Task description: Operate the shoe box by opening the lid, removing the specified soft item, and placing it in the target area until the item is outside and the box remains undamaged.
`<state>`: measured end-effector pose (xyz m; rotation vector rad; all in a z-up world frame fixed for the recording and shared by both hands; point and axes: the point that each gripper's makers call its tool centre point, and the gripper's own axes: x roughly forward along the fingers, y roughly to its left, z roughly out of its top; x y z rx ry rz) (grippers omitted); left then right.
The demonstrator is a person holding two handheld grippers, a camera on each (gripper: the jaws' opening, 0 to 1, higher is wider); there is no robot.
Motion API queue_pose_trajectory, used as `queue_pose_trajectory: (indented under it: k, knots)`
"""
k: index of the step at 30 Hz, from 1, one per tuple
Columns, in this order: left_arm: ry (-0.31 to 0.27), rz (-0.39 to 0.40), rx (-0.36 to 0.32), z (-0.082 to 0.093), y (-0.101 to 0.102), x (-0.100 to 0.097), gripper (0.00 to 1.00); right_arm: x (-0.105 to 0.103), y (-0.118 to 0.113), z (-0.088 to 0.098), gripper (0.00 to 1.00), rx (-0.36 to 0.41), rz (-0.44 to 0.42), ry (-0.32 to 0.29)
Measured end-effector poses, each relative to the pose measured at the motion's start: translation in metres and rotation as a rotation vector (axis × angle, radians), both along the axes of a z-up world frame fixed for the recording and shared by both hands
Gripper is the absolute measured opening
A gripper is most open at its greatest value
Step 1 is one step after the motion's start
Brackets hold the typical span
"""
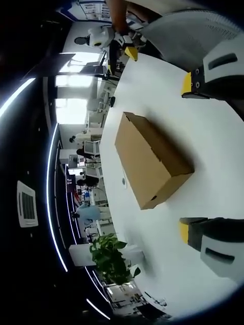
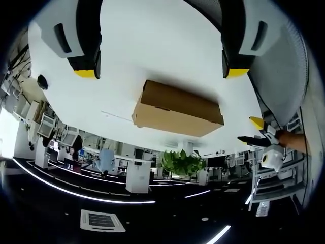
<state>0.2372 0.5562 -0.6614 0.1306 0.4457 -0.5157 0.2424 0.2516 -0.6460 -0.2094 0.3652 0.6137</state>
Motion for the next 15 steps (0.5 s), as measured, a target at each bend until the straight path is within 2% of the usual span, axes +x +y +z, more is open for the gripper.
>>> queue_pose_trajectory:
  k: [15]
  knots:
    - [0.011,-0.008,0.011,-0.001,-0.007,0.013,0.97,0.017,-0.005,-0.003,0.92,-0.038,0.075,0.009]
